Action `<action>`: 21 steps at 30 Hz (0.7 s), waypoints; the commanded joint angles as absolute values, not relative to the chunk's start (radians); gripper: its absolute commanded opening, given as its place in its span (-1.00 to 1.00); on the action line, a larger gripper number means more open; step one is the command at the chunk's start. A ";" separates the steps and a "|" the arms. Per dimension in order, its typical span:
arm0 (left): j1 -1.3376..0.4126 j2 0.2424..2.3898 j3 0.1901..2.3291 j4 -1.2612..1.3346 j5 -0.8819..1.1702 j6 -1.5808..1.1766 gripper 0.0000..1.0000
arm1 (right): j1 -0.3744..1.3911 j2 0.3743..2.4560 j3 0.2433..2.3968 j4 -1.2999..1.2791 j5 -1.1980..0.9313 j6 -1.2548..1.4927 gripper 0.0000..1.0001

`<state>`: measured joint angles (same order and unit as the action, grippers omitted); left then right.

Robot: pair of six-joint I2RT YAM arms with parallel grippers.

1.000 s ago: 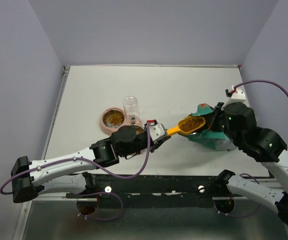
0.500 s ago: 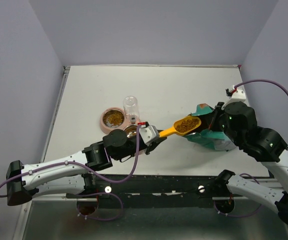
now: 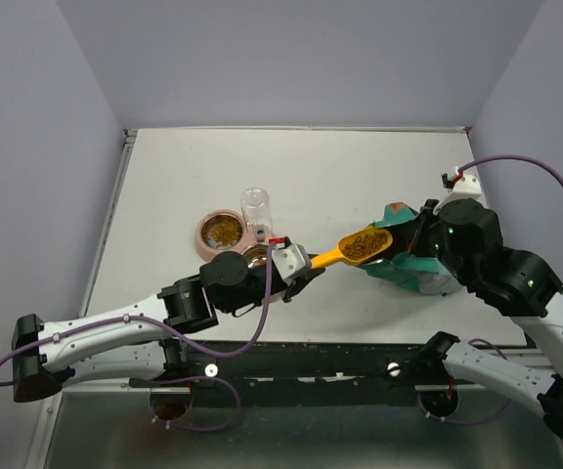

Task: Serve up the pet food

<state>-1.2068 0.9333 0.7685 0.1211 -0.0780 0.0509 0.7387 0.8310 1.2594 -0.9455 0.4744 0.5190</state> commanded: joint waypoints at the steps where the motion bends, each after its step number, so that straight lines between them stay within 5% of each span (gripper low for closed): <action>1: -1.212 0.861 0.785 0.074 -0.104 0.051 -1.00 | 0.746 0.802 1.316 -0.842 0.479 0.512 -0.99; 21: -1.218 0.680 0.824 -0.113 -0.179 0.061 -1.00 | 0.745 0.813 1.322 -0.835 0.523 0.489 -0.99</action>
<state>-1.2133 0.7300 0.7898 -0.0566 -0.1246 0.0597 0.7387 0.8303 1.2594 -0.9451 0.4854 0.5022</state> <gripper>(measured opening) 0.344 0.007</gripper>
